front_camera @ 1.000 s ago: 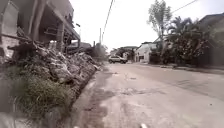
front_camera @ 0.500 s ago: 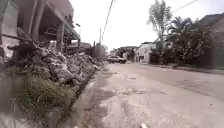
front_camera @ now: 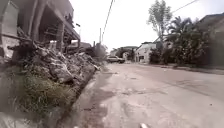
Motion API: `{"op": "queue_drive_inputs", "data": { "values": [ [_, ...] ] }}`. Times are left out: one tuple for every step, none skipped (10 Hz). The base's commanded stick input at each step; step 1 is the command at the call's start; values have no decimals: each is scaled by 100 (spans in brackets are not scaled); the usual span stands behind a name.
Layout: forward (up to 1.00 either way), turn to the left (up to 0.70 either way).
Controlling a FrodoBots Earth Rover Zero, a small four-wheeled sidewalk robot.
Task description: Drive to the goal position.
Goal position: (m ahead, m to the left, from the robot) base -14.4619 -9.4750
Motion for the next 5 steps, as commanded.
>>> {"op": "queue_drive_inputs", "data": {
  "values": [
    [4,0],
    [4,0],
    [4,0],
    [4,0],
    [4,0]
  ]
}}
